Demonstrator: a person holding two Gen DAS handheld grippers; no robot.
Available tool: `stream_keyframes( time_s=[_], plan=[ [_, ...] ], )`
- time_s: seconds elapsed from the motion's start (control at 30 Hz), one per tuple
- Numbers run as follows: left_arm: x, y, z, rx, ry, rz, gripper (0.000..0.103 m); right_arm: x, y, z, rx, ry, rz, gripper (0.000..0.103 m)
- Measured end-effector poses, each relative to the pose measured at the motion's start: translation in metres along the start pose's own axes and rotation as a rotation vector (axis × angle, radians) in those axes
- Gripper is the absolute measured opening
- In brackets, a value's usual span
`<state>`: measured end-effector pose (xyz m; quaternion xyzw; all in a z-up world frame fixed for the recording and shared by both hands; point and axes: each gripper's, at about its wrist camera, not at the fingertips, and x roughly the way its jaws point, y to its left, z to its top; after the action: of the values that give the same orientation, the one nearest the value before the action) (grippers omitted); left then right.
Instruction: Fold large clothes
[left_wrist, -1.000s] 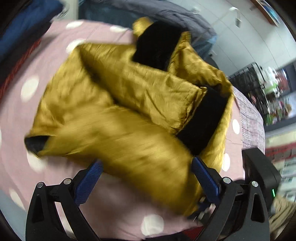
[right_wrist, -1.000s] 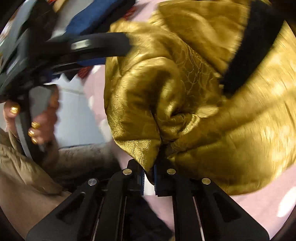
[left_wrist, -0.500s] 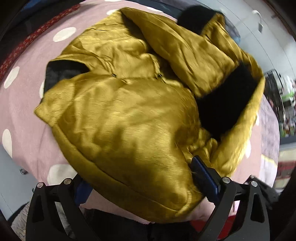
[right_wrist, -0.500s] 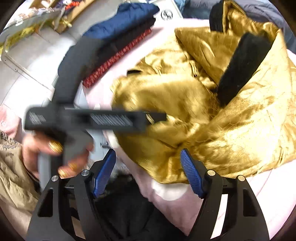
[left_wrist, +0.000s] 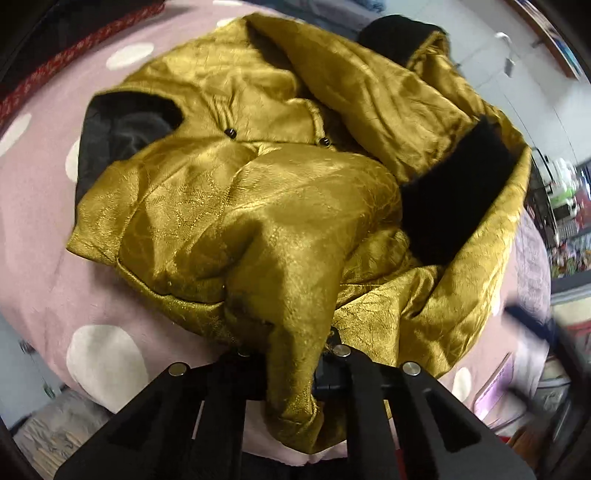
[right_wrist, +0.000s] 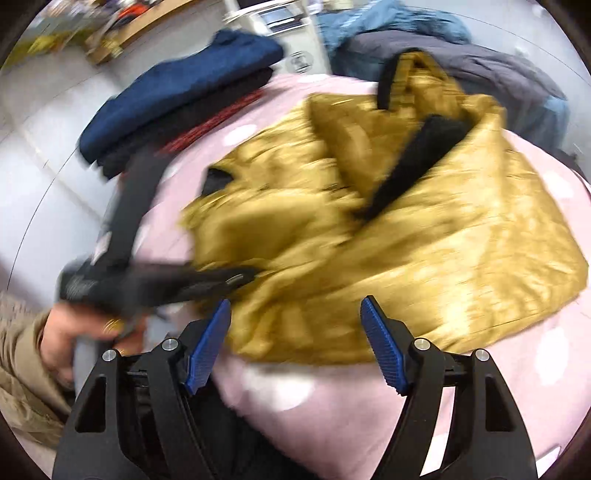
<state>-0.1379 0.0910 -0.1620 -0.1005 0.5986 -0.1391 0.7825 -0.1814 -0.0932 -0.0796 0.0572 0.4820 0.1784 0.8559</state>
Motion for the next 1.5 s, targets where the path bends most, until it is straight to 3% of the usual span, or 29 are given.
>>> stream_keyframes(
  time_s=[0.07, 0.13, 0.2, 0.3, 0.37, 0.43, 0.47, 0.5, 0.57, 0.67, 0.77, 0.83, 0.93, 1.13, 1.27, 1.37, 1.5],
  plan=[
    [0.002, -0.007, -0.004, 0.032, -0.011, 0.024, 0.008, 0.001, -0.014, 0.027, 0.022, -0.047, -0.019, 0.073],
    [0.005, -0.018, -0.009, 0.042, -0.009, 0.038, 0.008, 0.010, -0.013, 0.060, -0.034, -0.083, -0.069, 0.073],
    [0.009, -0.022, -0.009, 0.041, -0.004, 0.039, 0.008, 0.032, -0.004, 0.101, -0.095, -0.109, -0.146, 0.073],
    [0.002, -0.015, -0.010, 0.038, -0.009, 0.030, 0.008, 0.076, 0.005, 0.150, -0.155, -0.104, -0.187, 0.073],
    [0.006, -0.012, -0.014, 0.030, 0.003, 0.032, 0.008, 0.123, 0.011, 0.178, -0.232, -0.069, -0.268, 0.073],
    [0.007, -0.008, -0.016, 0.017, 0.013, 0.030, 0.008, 0.177, 0.006, 0.187, -0.267, 0.042, -0.420, 0.073],
    [0.008, -0.010, -0.016, 0.019, 0.017, 0.036, 0.008, 0.197, -0.005, 0.185, -0.245, 0.111, -0.443, 0.051],
    [0.007, -0.011, -0.016, 0.026, 0.018, 0.044, 0.008, 0.208, -0.013, 0.177, -0.198, 0.162, -0.403, 0.014],
    [0.005, -0.013, -0.009, 0.030, 0.021, 0.049, 0.008, 0.199, -0.019, 0.160, -0.102, 0.153, -0.303, 0.007],
    [-0.016, -0.018, -0.001, 0.054, -0.033, 0.055, 0.008, 0.143, -0.007, 0.143, -0.099, 0.066, -0.238, 0.005],
    [-0.057, -0.022, 0.010, 0.105, -0.174, 0.091, 0.007, 0.045, -0.008, 0.146, -0.053, -0.119, -0.196, 0.005],
    [-0.094, -0.022, 0.019, 0.134, -0.300, 0.150, 0.007, -0.029, -0.019, 0.146, 0.003, -0.267, -0.212, 0.005],
    [-0.154, -0.017, 0.032, 0.120, -0.450, 0.178, 0.007, -0.119, -0.036, 0.137, 0.078, -0.435, -0.218, 0.005],
    [-0.284, -0.008, 0.046, 0.086, -0.753, 0.214, 0.006, -0.291, -0.038, 0.092, 0.103, -0.766, -0.285, 0.005],
    [-0.378, -0.018, 0.036, 0.090, -1.009, 0.269, 0.006, -0.394, -0.040, 0.052, 0.100, -0.961, -0.369, 0.005],
    [-0.432, -0.033, 0.034, 0.128, -1.100, 0.233, 0.006, -0.464, -0.047, 0.034, 0.115, -1.058, -0.410, 0.004],
    [-0.459, -0.057, 0.067, 0.224, -1.053, 0.191, 0.006, -0.524, -0.089, 0.043, 0.198, -1.060, -0.419, 0.005]
  ],
)
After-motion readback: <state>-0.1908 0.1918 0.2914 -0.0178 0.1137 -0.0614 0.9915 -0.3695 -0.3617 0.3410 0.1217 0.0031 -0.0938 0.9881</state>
